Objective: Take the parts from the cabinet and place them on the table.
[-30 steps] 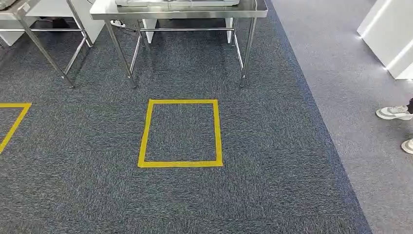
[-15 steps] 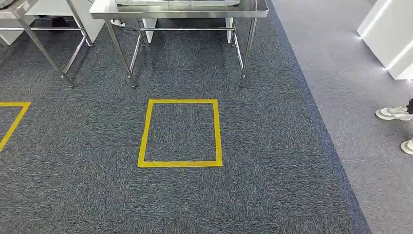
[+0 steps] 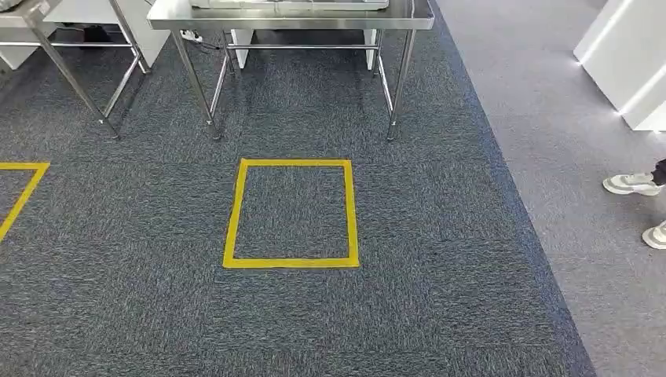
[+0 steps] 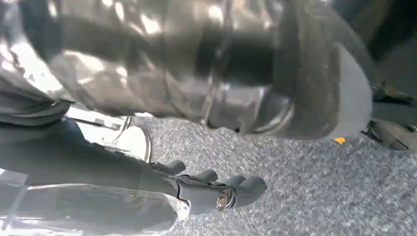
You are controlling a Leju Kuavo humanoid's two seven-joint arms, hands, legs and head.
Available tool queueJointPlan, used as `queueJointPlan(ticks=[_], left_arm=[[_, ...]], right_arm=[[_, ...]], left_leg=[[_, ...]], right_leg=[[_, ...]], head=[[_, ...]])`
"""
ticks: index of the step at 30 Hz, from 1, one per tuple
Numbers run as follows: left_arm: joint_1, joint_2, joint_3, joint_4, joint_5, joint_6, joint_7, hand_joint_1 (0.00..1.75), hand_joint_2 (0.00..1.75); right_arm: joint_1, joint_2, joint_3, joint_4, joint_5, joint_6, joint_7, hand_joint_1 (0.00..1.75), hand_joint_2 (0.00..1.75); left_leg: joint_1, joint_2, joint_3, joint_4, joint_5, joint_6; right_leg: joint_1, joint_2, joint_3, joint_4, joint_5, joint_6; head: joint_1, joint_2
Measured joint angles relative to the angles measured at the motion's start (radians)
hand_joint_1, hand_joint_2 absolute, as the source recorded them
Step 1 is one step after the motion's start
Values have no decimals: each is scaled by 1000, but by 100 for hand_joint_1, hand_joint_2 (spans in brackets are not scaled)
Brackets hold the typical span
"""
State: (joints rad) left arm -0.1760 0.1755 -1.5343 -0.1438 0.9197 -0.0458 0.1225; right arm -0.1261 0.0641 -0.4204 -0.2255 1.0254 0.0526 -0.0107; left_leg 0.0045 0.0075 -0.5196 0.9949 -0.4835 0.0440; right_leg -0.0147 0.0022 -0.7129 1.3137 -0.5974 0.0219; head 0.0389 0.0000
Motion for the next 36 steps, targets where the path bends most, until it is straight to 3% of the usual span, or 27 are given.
queueJointPlan(ticks=[1,3,4,5,8,10,11,13,14,15,16,18,19,20,23,24,25,26,28,29,30,31,32,34,35,36], left_arm=[[0,0,0,0,0,0,0,0,0],[-1,-2,0,0,0,0,0,0,0],[0,-2,0,0,0,0,0,0,0],[-2,-2,0,0,0,2,0,0,0],[-3,-2,0,0,0,3,2,0,0],[-2,-2,0,0,0,3,3,0,0],[-4,-2,0,0,1,3,3,0,0],[-2,-2,0,0,2,3,5,0,0],[0,-2,0,0,3,3,5,0,0],[2,-2,0,0,3,3,5,0,0],[4,-2,0,0,5,3,5,0,0],[2,0,0,0,6,3,5,0,0],[1,1,0,0,8,3,5,0,0],[-2,1,0,0,10,3,5,0,0],[2,1,0,0,11,3,6,0,0],[1,1,0,0,11,3,6,0,0],[-1,0,0,0,11,3,6,0,0],[-2,0,0,0,11,3,6,0,0],[0,0,0,0,13,3,6,0,0],[1,0,0,0,13,3,6,0,0],[2,0,0,0,13,3,6,0,0],[2,0,0,0,13,3,6,0,0],[2,0,0,0,14,3,6,0,0],[1,0,0,0,15,2,6,0,0],[1,-3,0,0,17,2,6,0,0],[1,-3,0,0,17,2,6,0,0]], right_arm=[[0,0,0,0,0,0,0,0,0],[-1,-2,0,0,0,0,0,0,0],[-2,-2,0,0,0,0,0,0,0],[-3,-2,0,0,0,0,0,0,0],[-2,-2,1,0,0,0,0,0,0],[-3,-3,1,0,0,0,0,0,0],[-4,-3,1,0,0,-1,0,0,0],[-4,-3,2,0,0,-1,0,0,0],[-4,-3,3,0,0,-1,0,0,0],[-2,-3,3,0,0,-1,0,0,0],[-2,-3,4,0,0,-1,0,0,0],[-3,-3,5,0,0,-1,0,0,0],[-3,-3,6,0,0,-1,0,0,0],[-3,-3,6,0,0,-1,0,0,0],[-3,-3,6,0,-1,-1,0,0,0],[-3,-4,6,0,-1,-1,0,0,0],[-3,-5,6,0,-1,-1,0,0,0],[-3,-5,6,0,-1,-1,0,0,0],[-3,-5,6,0,-1,-1,0,0,0],[-2,-5,6,0,-1,-1,0,0,0],[0,-5,6,0,-1,-1,0,0,0],[1,-5,6,0,-1,-1,0,0,0],[1,-6,6,0,-2,-1,0,0,0],[-1,-7,6,0,-2,-3,0,0,0],[-3,-13,6,0,-3,-5,0,0,0],[-3,-13,6,0,-3,-5,0,0,0]], left_leg=[[1,-1,1,1,-2,-2],[3,-2,5,8,-9,-13],[2,-2,3,11,-13,-20],[-3,-2,-2,21,-17,-29],[1,-2,-1,12,-13,-47],[6,-3,-10,41,-41,-58],[7,-4,-35,95,-77,-62],[9,-3,-107,248,-151,-70],[9,-3,-134,305,-166,-73],[10,-3,-139,314,-155,-74],[11,-3,-120,275,-121,-74],[14,-3,-36,105,-30,-71],[15,-3,-1,30,-16,-68],[5,-4,1,18,-23,-62],[4,-7,-8,20,-14,-44],[9,-7,-6,10,-5,-32],[11,-4,-4,8,1,-23],[10,-4,-9,7,5,-15],[6,-1,-17,8,10,-8],[3,-1,-22,9,11,-7],[1,-1,-25,10,12,-6],[-1,-1,-25,11,12,-6],[-3,-2,-25,12,12,-7],[-7,-3,-23,14,12,-7],[-12,-2,-25,16,12,-11],[-11,-2,-29,19,12,-16]], right_leg=[[-2,-1,22,-47,36,1],[-7,-2,114,-229,129,-2],[-7,-2,137,-272,116,-7],[1,1,135,-282,119,-13],[6,2,132,-279,120,-30],[-2,-1,138,-298,130,-48],[-2,-1,137,-298,131,-53],[-1,-2,133,-297,131,-53],[0,-2,132,-296,131,-53],[0,-3,132,-293,131,-53],[0,-2,131,-291,131,-53],[0,-2,133,-288,130,-51],[1,-2,134,-287,130,-47],[6,0,131,-285,130,-39],[5,0,131,-293,141,-20],[6,0,130,-292,141,-13],[1,-1,125,-275,122,-10],[2,-1,103,-227,81,-8],[2,-1,36,-76,-1,-3],[2,-1,6,-6,-27,-2],[2,-1,-4,22,-27,-3],[2,-1,11,-1,-4,-5],[3,-1,47,-66,35,-11],[12,-1,144,-244,111,-33],[18,-2,164,-286,102,-46],[18,-6,162,-296,108,-42]], head=[[0,0],[0,0],[0,0],[0,0],[0,0],[0,0],[0,0],[0,0],[0,0],[0,0],[0,0],[0,0],[0,0],[0,0],[0,0],[0,0],[0,0],[0,0],[0,0],[0,0],[0,0],[0,0],[0,0],[0,0],[0,0],[0,0]])
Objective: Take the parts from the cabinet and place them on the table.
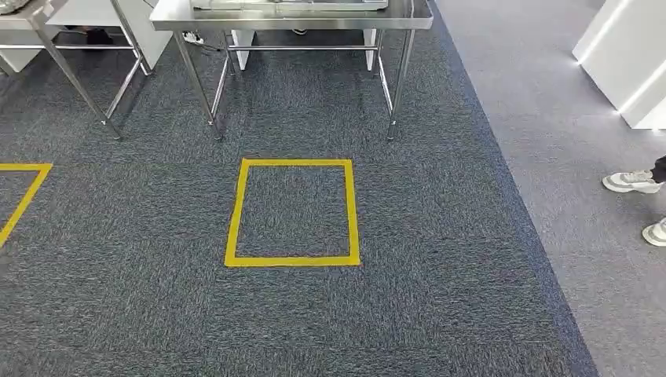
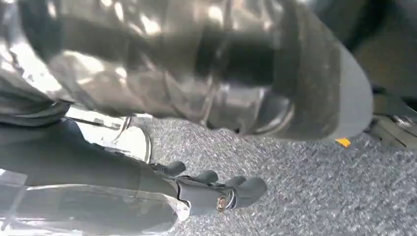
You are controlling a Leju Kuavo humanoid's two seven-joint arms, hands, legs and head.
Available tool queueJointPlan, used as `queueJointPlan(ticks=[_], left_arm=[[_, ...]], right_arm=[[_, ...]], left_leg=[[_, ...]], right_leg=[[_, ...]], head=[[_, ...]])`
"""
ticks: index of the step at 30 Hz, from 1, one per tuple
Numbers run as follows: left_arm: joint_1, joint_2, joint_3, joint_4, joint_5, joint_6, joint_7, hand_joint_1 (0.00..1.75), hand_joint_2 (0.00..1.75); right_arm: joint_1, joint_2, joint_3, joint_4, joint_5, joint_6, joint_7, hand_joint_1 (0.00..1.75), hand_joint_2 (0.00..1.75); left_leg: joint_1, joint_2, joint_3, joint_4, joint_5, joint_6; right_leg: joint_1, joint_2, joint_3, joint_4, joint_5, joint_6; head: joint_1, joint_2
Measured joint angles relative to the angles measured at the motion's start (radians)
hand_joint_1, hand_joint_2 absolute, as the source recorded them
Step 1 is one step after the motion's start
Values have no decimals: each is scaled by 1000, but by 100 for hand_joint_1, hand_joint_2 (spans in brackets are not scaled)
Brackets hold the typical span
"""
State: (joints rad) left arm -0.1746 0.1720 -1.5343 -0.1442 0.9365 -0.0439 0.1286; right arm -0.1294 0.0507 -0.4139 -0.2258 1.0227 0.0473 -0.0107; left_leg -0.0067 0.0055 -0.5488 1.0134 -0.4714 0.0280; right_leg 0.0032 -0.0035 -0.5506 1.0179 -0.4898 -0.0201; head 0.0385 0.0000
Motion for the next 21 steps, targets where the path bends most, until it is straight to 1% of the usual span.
queueJointPlan(ticks=[2,3,4,5,6,7,8,9,10,11,13,14,15,17,18,19,20,21], left_arm=[[0,0,0,0,3,0,0,0,0],[-2,0,0,0,6,-1,0,0,0],[-1,1,0,0,6,-2,0,0,0],[-1,1,0,0,6,-2,0,0,0],[-1,2,0,0,6,-2,0,0,0],[-1,3,0,0,6,-2,0,0,0],[0,4,0,0,7,-2,0,0,0],[2,4,0,0,7,-2,0,0,0],[3,4,0,0,7,-2,0,0,0],[3,4,0,0,8,-2,0,0,0],[2,6,0,0,8,-2,0,0,0],[0,5,0,0,8,-2,0,0,0],[0,6,0,0,8,-2,0,0,0],[1,6,0,0,8,-3,0,0,0],[1,6,0,0,8,-3,0,0,0],[0,6,0,0,8,-3,0,0,0],[-1,6,0,0,8,-3,0,0,0],[-2,6,0,0,9,-2,0,0,0]], right_arm=[[0,0,0,0,0,-1,0,0,0],[0,0,1,0,-2,-1,0,0,0],[1,0,1,0,-2,-3,0,0,0],[0,0,1,0,-3,-5,0,0,0],[0,0,2,0,-3,-6,0,0,0],[0,0,3,0,-4,-6,0,0,0],[0,0,5,0,-5,-5,0,0,0],[1,0,8,0,-6,-4,0,0,0],[1,0,10,0,-7,-3,0,0,0],[2,0,10,0,-8,-3,0,0,0],[2,1,11,0,-8,-2,0,0,0],[1,0,11,0,-8,-2,0,0,0],[-1,0,12,0,-8,-4,0,0,0],[-1,0,12,0,-8,-6,0,0,0],[-1,0,12,0,-8,-6,0,0,0],[0,0,12,0,-10,-6,0,0,0],[0,0,12,0,-11,-6,0,0,0],[0,0,12,0,-11,-6,0,0,0]], left_leg=[[6,2,-3,-3,6,-13],[2,2,-2,-7,9,-19],[3,0,-7,1,-1,-23],[5,-1,-17,29,-29,-28],[9,-2,-44,93,-72,-33],[12,-1,-76,168,-112,-39],[15,-1,-108,245,-145,-45],[19,-1,-127,291,-154,-49],[24,-1,-120,280,-138,-53],[28,-1,-90,225,-102,-57],[36,-1,5,52,-22,-63],[33,-3,26,3,-37,-62],[28,-9,22,-1,-27,-48],[24,-9,18,3,-24,-37],[23,-9,18,2,-20,-30],[29,-7,20,-8,-9,-16],[28,-5,18,-9,-5,-9],[27,-5,12,-9,-1,-3]], right_leg=[[5,2,-4,0,3,-5],[0,2,-3,-11,10,-11],[-12,-2,2,-25,21,-13],[-12,-3,2,-31,25,-20],[-11,-3,-1,-32,27,-22],[-11,-3,-4,-30,28,-22],[-11,-4,-8,-28,28,-21],[-12,-4,-12,-24,29,-20],[-14,-4,-14,-20,29,-19],[-15,-4,-16,-16,29,-17],[-21,-4,-19,-5,25,-7],[-18,-2,-24,1,24,2],[-15,0,-26,6,24,9],[-15,0,-26,0,32,22],[-17,0,-25,-3,35,28],[-20,0,-29,1,31,34],[-21,0,-37,25,4,36],[-21,1,-64,85,-43,37]], head=[[0,0],[0,0],[0,0],[0,0],[0,0],[0,0],[0,0],[0,0],[0,0],[0,0],[0,0],[0,0],[1,0],[1,0],[0,0],[0,0],[1,0],[1,0]])
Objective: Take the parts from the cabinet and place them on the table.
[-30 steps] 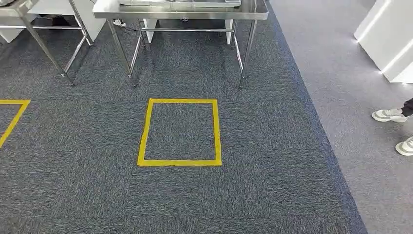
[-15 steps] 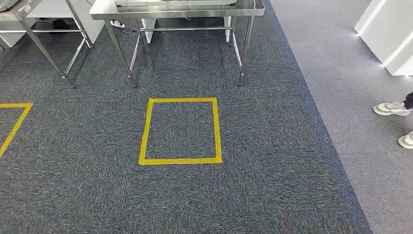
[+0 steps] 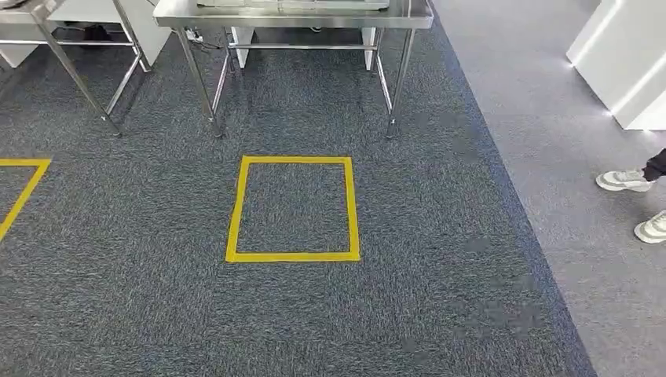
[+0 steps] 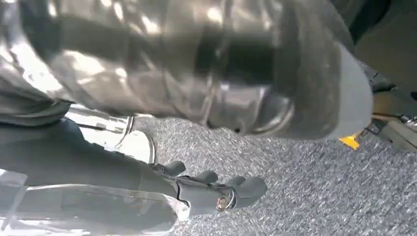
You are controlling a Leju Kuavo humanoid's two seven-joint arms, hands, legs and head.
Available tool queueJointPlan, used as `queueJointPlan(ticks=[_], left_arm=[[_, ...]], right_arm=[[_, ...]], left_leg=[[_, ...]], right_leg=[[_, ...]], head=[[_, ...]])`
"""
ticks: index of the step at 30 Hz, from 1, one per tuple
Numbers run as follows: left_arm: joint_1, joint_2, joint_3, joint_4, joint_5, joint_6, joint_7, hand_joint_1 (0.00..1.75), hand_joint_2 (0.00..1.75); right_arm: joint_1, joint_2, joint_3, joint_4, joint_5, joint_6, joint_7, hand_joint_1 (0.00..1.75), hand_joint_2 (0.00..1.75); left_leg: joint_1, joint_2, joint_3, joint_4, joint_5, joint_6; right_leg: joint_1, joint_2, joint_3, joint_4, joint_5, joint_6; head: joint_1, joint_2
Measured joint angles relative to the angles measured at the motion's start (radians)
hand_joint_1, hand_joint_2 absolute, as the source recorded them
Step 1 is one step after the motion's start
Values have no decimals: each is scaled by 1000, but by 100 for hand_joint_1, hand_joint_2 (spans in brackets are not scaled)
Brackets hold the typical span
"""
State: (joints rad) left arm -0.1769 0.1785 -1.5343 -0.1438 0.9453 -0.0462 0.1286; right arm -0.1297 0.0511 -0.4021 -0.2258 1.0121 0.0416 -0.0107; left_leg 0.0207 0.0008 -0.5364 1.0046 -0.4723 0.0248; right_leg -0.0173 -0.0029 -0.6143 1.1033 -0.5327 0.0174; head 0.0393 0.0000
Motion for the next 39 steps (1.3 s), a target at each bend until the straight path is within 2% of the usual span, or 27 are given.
queueJointPlan(ticks=[2,3,4,5,7,8,9,12,13,15,17,18,19,21,23,24,25,28,29,30,32,33,34,35,37,38,39], left_arm=[[2,0,0,0,1,0,0,0,0],[2,0,0,0,1,0,0,0,0],[3,0,0,0,2,1,0,0,0],[3,0,0,0,2,1,0,0,0],[3,-1,0,0,5,3,0,0,0],[2,-2,0,0,5,3,0,0,0],[2,-6,0,0,4,3,0,0,0],[1,-4,0,0,4,4,0,0,0],[0,-2,0,0,4,4,0,0,0],[0,-3,0,0,5,3,-2,0,0],[1,-2,0,0,5,5,-1,0,0],[2,-2,0,0,5,5,-1,0,0],[3,-2,0,0,5,4,-1,0,0],[4,-2,0,0,5,4,-1,0,0],[2,0,0,0,5,5,-1,0,0],[0,0,0,0,5,5,-2,0,0],[0,0,0,0,5,5,-2,0,0],[2,-1,0,0,5,4,-2,0,0],[1,-1,0,0,5,4,-2,0,0],[0,-1,0,0,6,5,-2,0,0],[0,0,0,0,6,6,-3,0,0],[1,0,0,0,8,8,-15,0,0],[1,-1,0,0,9,8,-28,0,0],[1,-1,0,0,14,8,-41,0,0],[0,-1,1,0,23,5,-60,0,0],[-2,-2,1,0,29,3,-69,0,0],[-3,-7,1,-1,36,0,-79,0,0]], right_arm=[[1,0,0,0,0,0,0,0,0],[2,0,0,0,0,0,0,0,0],[4,0,0,0,-1,0,0,0,0],[5,0,0,0,-1,0,0,0,0],[5,0,0,0,-1,0,0,0,0],[3,0,0,0,-2,0,0,0,0],[-1,-5,0,0,-2,0,0,0,0],[-1,-5,0,0,-3,0,0,0,0],[-1,-4,0,0,-3,0,0,0,0],[-1,-3,0,0,-3,0,0,0,0],[-1,-3,2,0,-3,0,0,0,0],[-1,-3,2,0,-3,0,0,0,0],[-1,-2,2,0,-3,0,0,0,0],[1,-2,2,0,-3,1,0,0,0],[0,0,3,0,-3,1,0,0,0],[-1,0,3,0,-3,0,0,0,0],[-3,0,3,0,-3,0,0,0,0],[-1,0,3,0,-4,0,0,0,0],[-1,0,3,0,-4,0,0,0,0],[-1,0,3,0,-4,0,0,0,0],[-2,0,3,0,-5,0,0,0,0],[0,0,3,0,-7,0,0,0,0],[2,0,3,0,-8,0,-1,0,0],[4,0,3,0,-11,0,-1,0,0],[5,0,3,0,-14,0,-3,0,0],[4,0,3,0,-16,0,-5,0,0],[2,-2,3,0,-19,0,-8,0,0]], left_leg=[[-5,2,-11,1,6,6],[-9,2,-17,2,8,8],[-12,1,-20,3,10,9],[-14,0,-22,3,11,9],[-22,-1,-21,4,13,8],[-22,-1,-21,3,14,7],[-31,0,-25,8,14,1],[-20,3,-26,3,21,-14],[-27,2,-26,6,19,-20],[-19,0,-50,64,-35,-31],[-12,0,-114,220,-123,-43],[-10,0,-141,285,-149,-49],[-7,1,-148,311,-150,-53],[1,1,-91,218,-89,-59],[9,2,9,33,-21,-66],[-1,-2,11,21,-40,-62],[1,-6,8,18,-31,-46],[-3,-6,3,16,-21,-22],[1,-2,5,11,-14,-12],[1,-3,3,10,-11,-7],[-2,-1,-9,11,-6,1],[-5,-1,-14,11,-4,4],[-7,-1,-18,12,-2,5],[-10,-2,-19,12,0,5],[-15,-4,-17,12,1,5],[-18,-5,-15,11,1,5],[-17,-3,-16,12,2,2]], right_leg=[[0,0,-68,159,-81,3],[1,0,-90,212,-97,3],[2,0,-90,220,-90,0],[4,0,-67,183,-63,-5],[12,1,28,18,16,-23],[18,1,74,-67,41,-38],[22,-2,84,-94,28,-49],[28,-1,78,-97,39,-51],[15,-1,84,-113,51,-57],[12,-7,83,-124,62,-65],[12,-7,73,-120,64,-64],[12,-8,68,-118,65,-63],[11,-8,64,-114,66,-61],[7,-9,56,-102,65,-57],[2,-9,49,-84,59,-45],[8,-7,43,-77,57,-37],[9,-6,40,-72,58,-32],[6,-5,40,-79,69,-13],[2,-4,36,-68,56,-8],[3,-2,25,-42,29,-6],[3,-2,-46,117,-65,-1],[3,-2,-79,191,-94,-1],[3,-2,-95,229,-99,-2],[4,-2,-86,215,-79,-6],[10,0,-10,77,-2,-22],[16,0,40,-15,37,-36],[22,1,71,-77,32,-56]], head=[[0,0],[0,0],[0,0],[0,0],[0,0],[0,0],[0,0],[0,0],[0,0],[0,0],[0,0],[0,0],[-1,0],[-1,0],[0,0],[-1,0],[0,0],[0,0],[0,0],[0,0],[0,0],[0,0],[0,0],[0,0],[0,0],[0,0],[0,0]])
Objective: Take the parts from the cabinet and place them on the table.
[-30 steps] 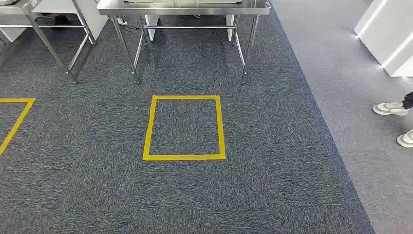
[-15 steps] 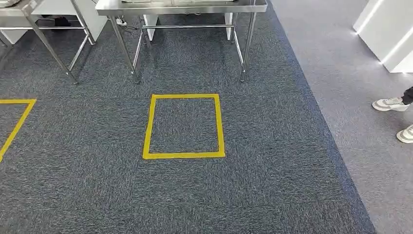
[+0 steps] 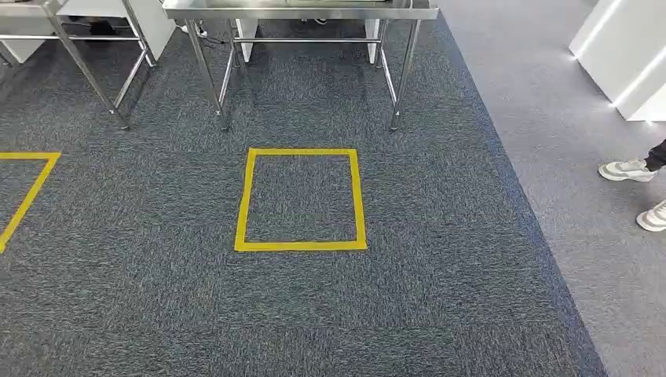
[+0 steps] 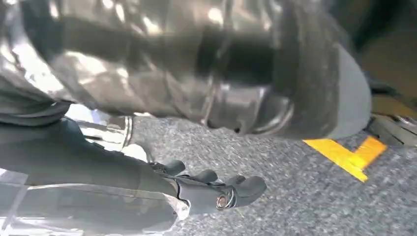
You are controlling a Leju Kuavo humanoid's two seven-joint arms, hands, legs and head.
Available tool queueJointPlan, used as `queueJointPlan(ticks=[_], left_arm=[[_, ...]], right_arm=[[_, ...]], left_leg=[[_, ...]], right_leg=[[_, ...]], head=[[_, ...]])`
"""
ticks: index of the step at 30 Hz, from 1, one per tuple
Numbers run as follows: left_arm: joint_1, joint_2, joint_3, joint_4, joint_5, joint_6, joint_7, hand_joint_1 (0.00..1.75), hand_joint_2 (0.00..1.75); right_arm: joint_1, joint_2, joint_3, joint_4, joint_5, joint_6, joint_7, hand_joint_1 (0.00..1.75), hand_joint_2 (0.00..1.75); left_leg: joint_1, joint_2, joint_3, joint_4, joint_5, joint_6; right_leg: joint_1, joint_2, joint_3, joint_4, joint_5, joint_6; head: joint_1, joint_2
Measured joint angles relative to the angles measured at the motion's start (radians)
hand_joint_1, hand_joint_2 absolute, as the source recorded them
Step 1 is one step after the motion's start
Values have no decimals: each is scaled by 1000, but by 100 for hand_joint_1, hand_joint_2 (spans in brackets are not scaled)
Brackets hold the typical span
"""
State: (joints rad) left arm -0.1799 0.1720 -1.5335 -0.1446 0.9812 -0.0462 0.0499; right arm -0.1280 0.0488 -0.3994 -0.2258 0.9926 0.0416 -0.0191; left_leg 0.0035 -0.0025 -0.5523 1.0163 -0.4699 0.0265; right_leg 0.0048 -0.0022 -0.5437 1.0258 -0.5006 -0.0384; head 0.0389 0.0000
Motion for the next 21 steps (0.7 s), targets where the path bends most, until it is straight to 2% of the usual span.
queueJointPlan(ticks=[1,2,3,4,5,8,10,18,21], left_arm=[[-1,-2,1,0,11,-8,-4,0,0],[-2,0,4,0,22,-17,-3,0,0],[-1,0,8,0,40,-31,2,0,0],[-1,0,16,0,61,-51,11,0,0],[2,0,27,0,86,-69,18,0,0],[10,-4,55,0,122,-87,-7,0,0],[12,-4,75,0,143,-97,-6,0,0],[31,-5,127,0,201,-127,38,0,0],[41,-6,151,0,232,-177,44,0,0]], right_arm=[[0,-3,0,0,-2,0,-2,0,0],[-1,-1,0,0,-2,1,-3,0,0],[-1,4,0,0,-5,6,-3,0,0],[2,3,0,0,-11,12,-3,0,0],[5,3,0,0,-18,19,-3,0,0],[6,3,-5,0,-50,40,-24,0,0],[7,3,-9,0,-60,23,-36,0,0],[9,4,-10,0,-65,9,-59,0,0],[10,4,-14,1,-85,52,-56,0,0]], left_leg=[[-4,0,-4,2,0,-6],[-4,2,-7,8,-3,-8],[-3,2,-7,6,-2,-6],[-1,3,-6,6,-3,-10],[0,3,-6,6,-2,-13],[1,3,-6,5,0,-16],[1,2,-6,4,2,-18],[1,2,-8,3,5,-24],[1,2,-8,3,5,-25]], right_leg=[[3,-4,-1,-10,7,2],[1,-3,-2,-17,13,14],[0,-3,-2,-15,8,37],[3,-2,-1,-15,11,29],[3,-2,-2,-14,10,26],[5,-2,-5,-11,9,24],[4,-3,-6,-9,9,20],[5,-3,-10,-3,9,16],[4,-3,-11,-3,9,16]], head=[[0,0],[0,0],[0,0],[0,0],[0,0],[0,0],[0,0],[0,0],[0,0]])
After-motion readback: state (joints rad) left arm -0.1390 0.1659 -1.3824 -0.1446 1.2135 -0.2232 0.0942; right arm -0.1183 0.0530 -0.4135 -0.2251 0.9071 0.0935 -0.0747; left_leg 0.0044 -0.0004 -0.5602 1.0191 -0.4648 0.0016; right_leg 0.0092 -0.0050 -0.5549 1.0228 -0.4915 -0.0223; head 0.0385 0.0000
